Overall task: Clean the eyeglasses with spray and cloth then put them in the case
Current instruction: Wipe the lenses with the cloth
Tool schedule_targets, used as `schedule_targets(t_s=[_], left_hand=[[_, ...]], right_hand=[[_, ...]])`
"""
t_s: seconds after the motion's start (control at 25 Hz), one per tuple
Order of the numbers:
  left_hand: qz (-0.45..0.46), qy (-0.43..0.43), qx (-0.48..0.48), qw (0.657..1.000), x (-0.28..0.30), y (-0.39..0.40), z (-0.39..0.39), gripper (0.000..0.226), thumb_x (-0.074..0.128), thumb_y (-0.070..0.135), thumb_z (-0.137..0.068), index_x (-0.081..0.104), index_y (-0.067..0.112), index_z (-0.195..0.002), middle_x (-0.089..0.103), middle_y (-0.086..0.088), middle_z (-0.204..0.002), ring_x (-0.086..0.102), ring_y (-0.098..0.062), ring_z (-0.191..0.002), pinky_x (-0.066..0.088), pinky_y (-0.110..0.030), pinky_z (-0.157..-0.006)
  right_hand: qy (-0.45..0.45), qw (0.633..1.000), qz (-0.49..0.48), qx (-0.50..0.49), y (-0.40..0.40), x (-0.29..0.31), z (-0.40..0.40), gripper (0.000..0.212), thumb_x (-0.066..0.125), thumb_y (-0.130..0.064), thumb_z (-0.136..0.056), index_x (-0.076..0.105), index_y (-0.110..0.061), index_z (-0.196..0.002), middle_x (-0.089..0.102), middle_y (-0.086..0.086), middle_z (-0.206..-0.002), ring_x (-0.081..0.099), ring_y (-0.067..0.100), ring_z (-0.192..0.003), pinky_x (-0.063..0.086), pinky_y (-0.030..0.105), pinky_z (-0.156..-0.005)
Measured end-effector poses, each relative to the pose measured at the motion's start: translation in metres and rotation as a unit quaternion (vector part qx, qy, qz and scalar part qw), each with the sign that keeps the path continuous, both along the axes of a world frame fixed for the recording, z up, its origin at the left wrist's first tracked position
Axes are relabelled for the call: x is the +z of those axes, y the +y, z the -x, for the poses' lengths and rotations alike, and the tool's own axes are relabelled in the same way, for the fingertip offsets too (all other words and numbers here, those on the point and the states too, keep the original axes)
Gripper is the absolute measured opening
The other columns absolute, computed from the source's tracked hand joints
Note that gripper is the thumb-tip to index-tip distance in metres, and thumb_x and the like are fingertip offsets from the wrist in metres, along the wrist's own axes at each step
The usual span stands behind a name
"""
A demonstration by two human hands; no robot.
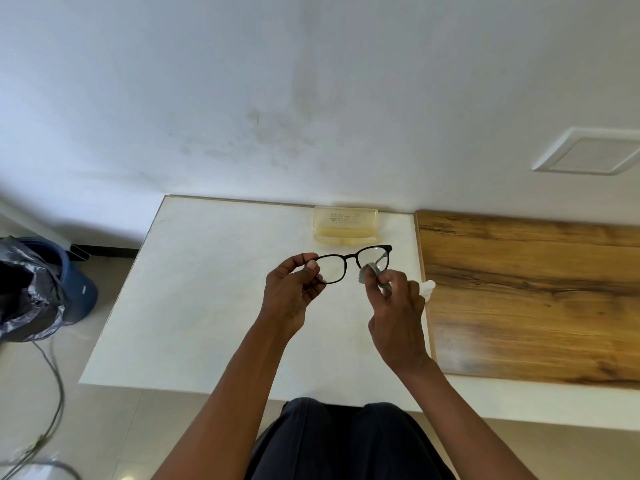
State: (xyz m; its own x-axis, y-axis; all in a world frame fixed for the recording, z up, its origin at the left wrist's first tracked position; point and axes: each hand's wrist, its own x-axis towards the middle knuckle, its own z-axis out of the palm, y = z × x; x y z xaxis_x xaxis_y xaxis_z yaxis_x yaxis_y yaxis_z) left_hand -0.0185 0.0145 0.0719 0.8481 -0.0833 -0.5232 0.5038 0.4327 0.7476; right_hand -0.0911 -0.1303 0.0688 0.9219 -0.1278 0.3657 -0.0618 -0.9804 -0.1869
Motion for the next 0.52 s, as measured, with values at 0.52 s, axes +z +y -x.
schedule_targets(t_s=[0.52], left_hand=[[0.012, 0.008, -0.005, 1.000, -0.002, 0.000, 0.004, 0.013, 0.057, 0.000, -0.086, 0.067, 0.008, -0.089, 0.062, -0.001, -0.062, 0.060, -0.015, -0.057, 0.056, -0.026, -0.063]], right_hand=[[-0.017, 1.000, 0.019, 0.000, 0.004, 0.007, -0.015, 0.065, 0.072, 0.019, -0.050, 0.066, -0.005, -0.110, 0.064, 0.020, -0.089, 0.060, 0.033, -0.071, 0.045, 0.032, -0.053]])
